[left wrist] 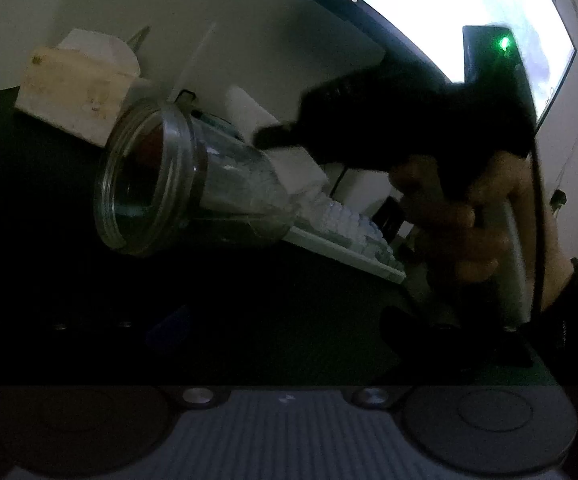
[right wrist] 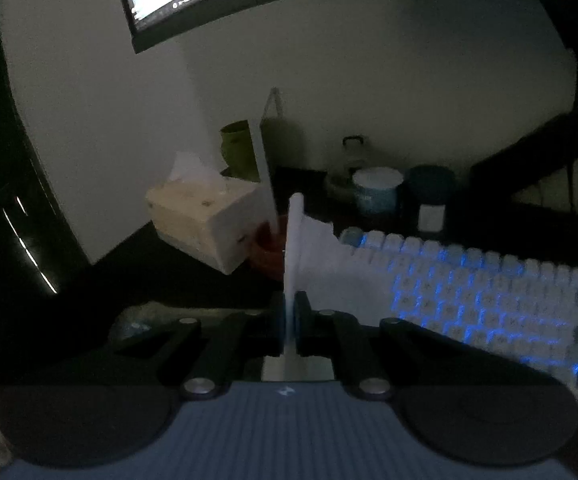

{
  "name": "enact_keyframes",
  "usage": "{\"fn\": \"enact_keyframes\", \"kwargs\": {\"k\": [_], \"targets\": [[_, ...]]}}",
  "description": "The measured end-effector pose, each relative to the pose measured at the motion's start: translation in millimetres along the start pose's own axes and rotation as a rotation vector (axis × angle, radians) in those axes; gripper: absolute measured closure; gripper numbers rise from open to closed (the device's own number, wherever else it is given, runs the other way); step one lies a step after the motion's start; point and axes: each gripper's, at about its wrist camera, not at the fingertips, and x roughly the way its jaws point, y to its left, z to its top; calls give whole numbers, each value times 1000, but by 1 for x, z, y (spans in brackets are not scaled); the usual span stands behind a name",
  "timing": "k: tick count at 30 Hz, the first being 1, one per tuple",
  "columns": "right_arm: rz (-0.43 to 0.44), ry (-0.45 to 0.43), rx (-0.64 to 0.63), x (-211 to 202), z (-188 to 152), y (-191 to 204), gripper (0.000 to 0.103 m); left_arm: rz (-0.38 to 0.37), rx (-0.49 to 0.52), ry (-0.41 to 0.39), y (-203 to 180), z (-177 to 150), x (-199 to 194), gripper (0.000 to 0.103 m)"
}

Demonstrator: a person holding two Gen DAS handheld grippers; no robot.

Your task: Clean container

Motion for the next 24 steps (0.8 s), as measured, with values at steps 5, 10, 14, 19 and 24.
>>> {"fn": "enact_keyframes", "kwargs": {"k": [5, 10, 14, 19, 24], "targets": [[123, 30, -114, -8, -5, 31, 96, 7, 36, -22, -5, 10, -23, 1], [95, 81, -61, -25, -7, 7, 97, 20, 60, -78, 0, 20, -49, 1], [37, 156, -7, -42, -19, -23, 96, 7, 65, -66, 4, 23, -52, 1], [122, 13, -54, -60, -6, 1, 96, -4, 107, -62, -4, 25, -44, 1], [60, 102, -112, -14, -1, 22, 96, -11, 147, -22, -12, 20, -29, 1]]}}
